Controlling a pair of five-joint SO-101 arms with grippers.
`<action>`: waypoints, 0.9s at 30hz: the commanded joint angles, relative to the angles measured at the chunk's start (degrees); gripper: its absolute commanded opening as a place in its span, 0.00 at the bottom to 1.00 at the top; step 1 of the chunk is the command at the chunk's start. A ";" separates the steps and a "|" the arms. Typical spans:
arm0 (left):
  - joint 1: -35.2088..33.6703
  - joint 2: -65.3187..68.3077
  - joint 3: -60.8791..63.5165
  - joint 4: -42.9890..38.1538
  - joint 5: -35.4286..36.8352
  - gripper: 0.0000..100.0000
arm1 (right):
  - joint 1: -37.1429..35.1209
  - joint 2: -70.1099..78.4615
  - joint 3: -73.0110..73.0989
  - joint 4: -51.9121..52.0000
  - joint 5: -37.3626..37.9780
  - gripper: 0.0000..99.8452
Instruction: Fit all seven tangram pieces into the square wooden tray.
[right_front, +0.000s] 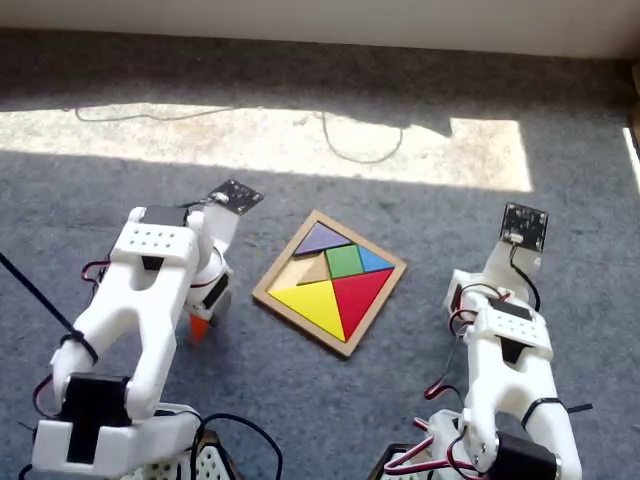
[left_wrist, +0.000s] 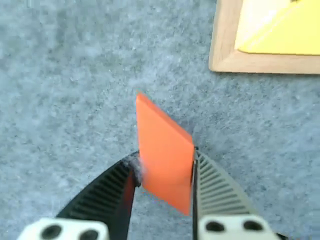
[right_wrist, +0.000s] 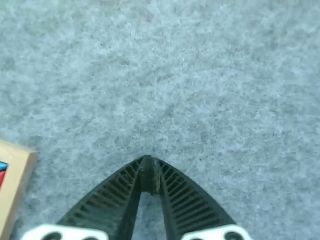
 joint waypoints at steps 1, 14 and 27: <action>1.54 -4.79 -3.21 -2.02 -4.57 0.06 | -0.57 0.13 -3.03 -1.63 0.70 0.01; 10.59 -5.23 -3.12 -19.08 -8.18 0.06 | -0.48 0.13 -3.03 -1.63 0.70 0.01; 16.48 5.32 -10.68 -24.09 -8.26 0.06 | -0.66 0.13 -3.21 -1.63 0.70 0.01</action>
